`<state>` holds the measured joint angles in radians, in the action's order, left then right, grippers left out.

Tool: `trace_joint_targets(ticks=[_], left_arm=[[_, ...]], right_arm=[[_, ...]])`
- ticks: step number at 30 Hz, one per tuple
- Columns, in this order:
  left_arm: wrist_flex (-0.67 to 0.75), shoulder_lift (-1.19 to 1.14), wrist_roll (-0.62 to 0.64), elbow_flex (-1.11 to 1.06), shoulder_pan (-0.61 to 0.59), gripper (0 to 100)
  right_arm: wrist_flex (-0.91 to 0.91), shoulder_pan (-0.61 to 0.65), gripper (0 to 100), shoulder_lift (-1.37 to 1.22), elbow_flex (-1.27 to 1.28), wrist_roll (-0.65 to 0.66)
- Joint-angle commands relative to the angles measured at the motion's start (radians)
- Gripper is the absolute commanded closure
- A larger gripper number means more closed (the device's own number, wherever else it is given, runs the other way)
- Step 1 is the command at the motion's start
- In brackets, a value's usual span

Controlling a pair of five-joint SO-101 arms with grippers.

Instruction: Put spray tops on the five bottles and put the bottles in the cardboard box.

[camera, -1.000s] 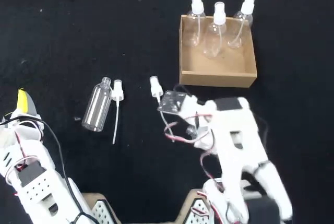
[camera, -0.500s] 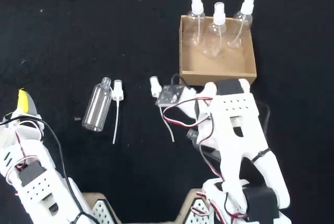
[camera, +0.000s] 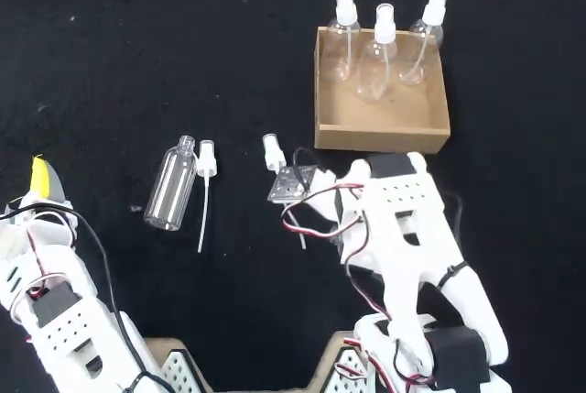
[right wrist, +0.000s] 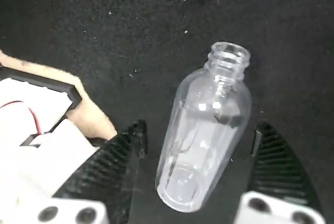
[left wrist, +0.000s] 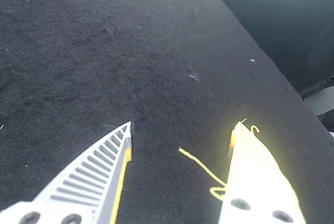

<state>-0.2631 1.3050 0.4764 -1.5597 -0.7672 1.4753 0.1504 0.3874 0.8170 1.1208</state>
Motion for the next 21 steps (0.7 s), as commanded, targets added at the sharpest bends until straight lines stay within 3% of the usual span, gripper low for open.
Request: trace_joint_targets(ticks=[1,12,17,21], left_arm=[[0.028,0.014,-0.003,0.031,0.019,71],[0.028,0.014,-0.003,0.03,0.019,71],[0.028,0.014,-0.003,0.03,0.019,71],[0.028,0.014,-0.003,0.03,0.019,71]], right_arm=[[-0.077,0.011,69.8,-0.005,0.056,0.014],[-0.209,0.009,70.3,-0.005,0.125,0.014],[-0.311,0.011,82.8,-0.005,0.188,0.014],[-0.318,0.017,83.3,0.001,0.177,0.009]])
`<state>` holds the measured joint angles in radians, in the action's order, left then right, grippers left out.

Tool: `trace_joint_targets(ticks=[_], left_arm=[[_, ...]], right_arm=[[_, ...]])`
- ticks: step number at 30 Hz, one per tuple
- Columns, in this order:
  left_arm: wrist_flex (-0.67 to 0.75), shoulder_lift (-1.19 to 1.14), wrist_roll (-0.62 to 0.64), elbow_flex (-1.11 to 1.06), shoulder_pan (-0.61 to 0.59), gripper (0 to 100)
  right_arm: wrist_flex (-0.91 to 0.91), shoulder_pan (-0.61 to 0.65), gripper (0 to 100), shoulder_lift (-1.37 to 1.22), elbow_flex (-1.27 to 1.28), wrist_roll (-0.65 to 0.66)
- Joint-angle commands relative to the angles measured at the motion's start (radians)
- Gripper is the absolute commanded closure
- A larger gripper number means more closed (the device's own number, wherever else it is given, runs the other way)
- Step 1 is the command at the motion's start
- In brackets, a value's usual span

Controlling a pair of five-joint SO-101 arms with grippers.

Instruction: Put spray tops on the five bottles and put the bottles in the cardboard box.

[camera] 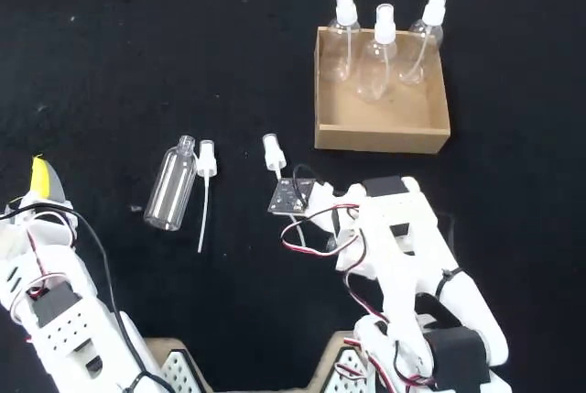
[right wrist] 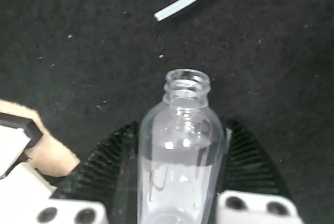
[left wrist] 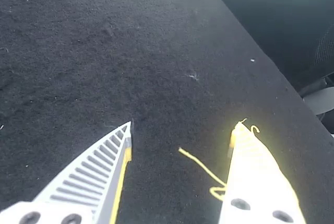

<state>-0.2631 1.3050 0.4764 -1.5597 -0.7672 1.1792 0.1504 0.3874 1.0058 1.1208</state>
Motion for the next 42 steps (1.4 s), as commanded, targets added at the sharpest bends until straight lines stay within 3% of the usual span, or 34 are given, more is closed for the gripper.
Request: trace_joint_targets(ticks=[1,12,15,22,27,31,42], left_arm=[[0.028,0.014,-0.003,0.03,0.019,71],[0.028,0.014,-0.003,0.03,0.018,71],[0.028,0.014,-0.003,0.03,0.018,71],[0.028,0.014,-0.003,0.03,0.018,71],[0.028,0.014,-0.003,0.03,0.019,71],[0.028,0.014,-0.003,0.03,0.019,71],[0.028,0.014,-0.005,0.03,0.019,71]], right_arm=[[-0.021,0.018,83.3,0.001,-0.028,0.006],[0.069,0.353,83.2,-0.005,-0.239,-0.213],[0.077,0.327,82.2,-0.025,-0.236,-0.216],[0.216,0.164,66.8,-0.153,-0.329,-0.21],[0.364,0.132,67.7,-0.214,-0.433,-0.124],[0.454,0.186,70.0,-0.249,-0.479,-0.118],[0.31,0.195,70.1,-0.331,-0.44,-0.143]])
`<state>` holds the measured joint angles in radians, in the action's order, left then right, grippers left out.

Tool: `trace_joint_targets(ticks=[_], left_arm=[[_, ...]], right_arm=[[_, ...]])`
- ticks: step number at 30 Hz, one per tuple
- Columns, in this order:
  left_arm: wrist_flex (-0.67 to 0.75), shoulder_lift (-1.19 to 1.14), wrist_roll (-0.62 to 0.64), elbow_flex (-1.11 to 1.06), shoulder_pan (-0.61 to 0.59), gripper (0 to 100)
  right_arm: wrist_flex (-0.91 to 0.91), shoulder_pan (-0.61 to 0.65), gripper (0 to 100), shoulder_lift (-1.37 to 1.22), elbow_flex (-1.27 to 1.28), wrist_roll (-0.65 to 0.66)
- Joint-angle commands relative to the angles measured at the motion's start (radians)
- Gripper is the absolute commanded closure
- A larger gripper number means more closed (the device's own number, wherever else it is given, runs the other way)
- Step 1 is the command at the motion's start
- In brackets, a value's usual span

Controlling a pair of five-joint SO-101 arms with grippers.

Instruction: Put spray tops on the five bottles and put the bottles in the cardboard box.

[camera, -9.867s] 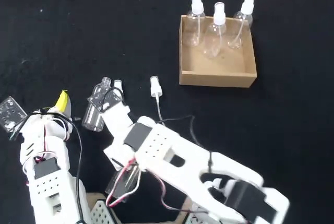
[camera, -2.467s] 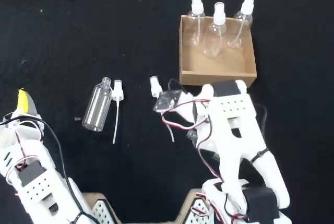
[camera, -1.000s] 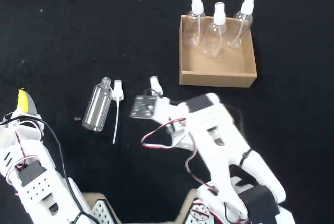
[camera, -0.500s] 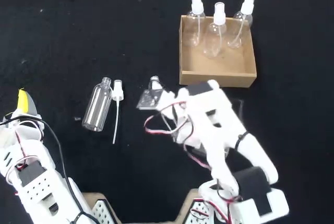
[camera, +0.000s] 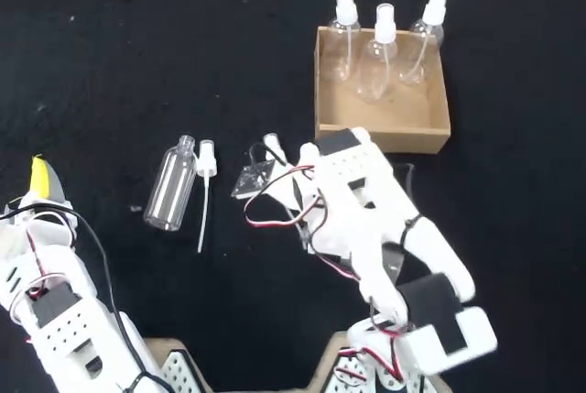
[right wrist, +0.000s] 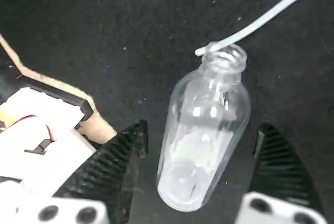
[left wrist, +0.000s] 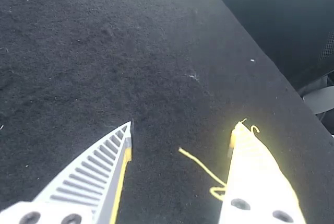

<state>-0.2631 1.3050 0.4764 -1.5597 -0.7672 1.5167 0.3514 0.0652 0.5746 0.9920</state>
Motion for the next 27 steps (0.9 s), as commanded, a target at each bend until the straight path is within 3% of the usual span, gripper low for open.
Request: trace_joint_targets(ticks=[1,12,21,27], left_arm=[[0.028,0.014,-0.005,0.03,0.019,71],[0.028,0.014,-0.005,0.03,0.019,71],[0.028,0.014,-0.005,0.03,0.019,71],[0.028,0.014,-0.005,0.03,0.019,71]], right_arm=[[-0.034,-0.009,70.1,-0.016,-0.005,-0.021],[-0.178,-0.015,70.1,-0.027,0.028,-0.026],[-0.133,-0.021,70.1,-0.019,0.053,-0.034],[-0.092,-0.023,70.1,-0.027,-0.03,-0.382]])
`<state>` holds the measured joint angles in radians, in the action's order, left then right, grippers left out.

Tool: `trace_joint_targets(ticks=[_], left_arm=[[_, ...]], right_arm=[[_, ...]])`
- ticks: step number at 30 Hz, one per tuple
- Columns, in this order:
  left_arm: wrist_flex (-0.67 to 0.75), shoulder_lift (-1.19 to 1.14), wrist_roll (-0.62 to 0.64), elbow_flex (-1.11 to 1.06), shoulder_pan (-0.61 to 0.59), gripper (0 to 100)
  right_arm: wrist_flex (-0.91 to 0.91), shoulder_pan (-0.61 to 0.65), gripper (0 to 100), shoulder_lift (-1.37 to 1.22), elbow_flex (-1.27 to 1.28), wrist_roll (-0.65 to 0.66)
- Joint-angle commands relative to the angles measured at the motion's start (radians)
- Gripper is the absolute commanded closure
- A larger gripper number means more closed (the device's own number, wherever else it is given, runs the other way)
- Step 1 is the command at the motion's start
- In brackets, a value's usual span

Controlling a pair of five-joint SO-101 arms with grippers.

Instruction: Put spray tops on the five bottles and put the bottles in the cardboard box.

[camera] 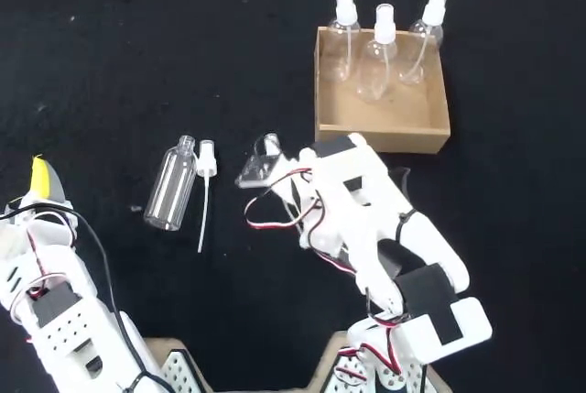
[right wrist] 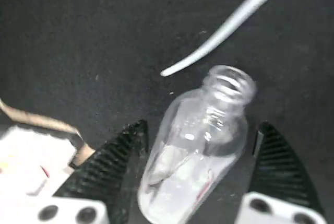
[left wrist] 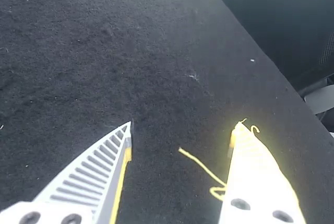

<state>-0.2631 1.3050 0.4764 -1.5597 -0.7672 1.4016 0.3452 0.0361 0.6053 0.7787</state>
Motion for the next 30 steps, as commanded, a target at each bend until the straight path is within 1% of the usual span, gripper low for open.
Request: trace_joint_targets(ticks=[1,4,9,13,16,20,26,30], left_arm=[[0.028,0.014,-0.005,0.03,0.019,71],[0.028,0.014,-0.005,0.03,0.019,71],[0.028,0.014,-0.005,0.03,0.019,71],[0.028,0.014,-0.005,0.03,0.019,71],[0.028,0.014,-0.005,0.03,0.018,71],[0.028,0.014,-0.005,0.03,0.018,71],[0.028,0.014,-0.005,0.03,0.018,71],[0.028,0.014,-0.005,0.03,0.018,71]], right_arm=[[0.023,-0.014,70.1,0.002,-0.061,-0.198],[0.018,-0.009,70.1,0.002,-0.054,-0.245],[0.006,-0.009,70.1,0.002,-0.053,-0.273],[-0.008,-0.009,70.1,-0.018,-0.064,-0.267],[0.054,-0.012,70.1,-0.079,-0.108,-0.236],[0.114,-0.015,70.2,-0.15,-0.183,-0.238],[0.109,-0.009,70.2,-0.159,-0.197,-0.255],[0.061,-0.015,70.2,-0.159,-0.16,-0.255]])
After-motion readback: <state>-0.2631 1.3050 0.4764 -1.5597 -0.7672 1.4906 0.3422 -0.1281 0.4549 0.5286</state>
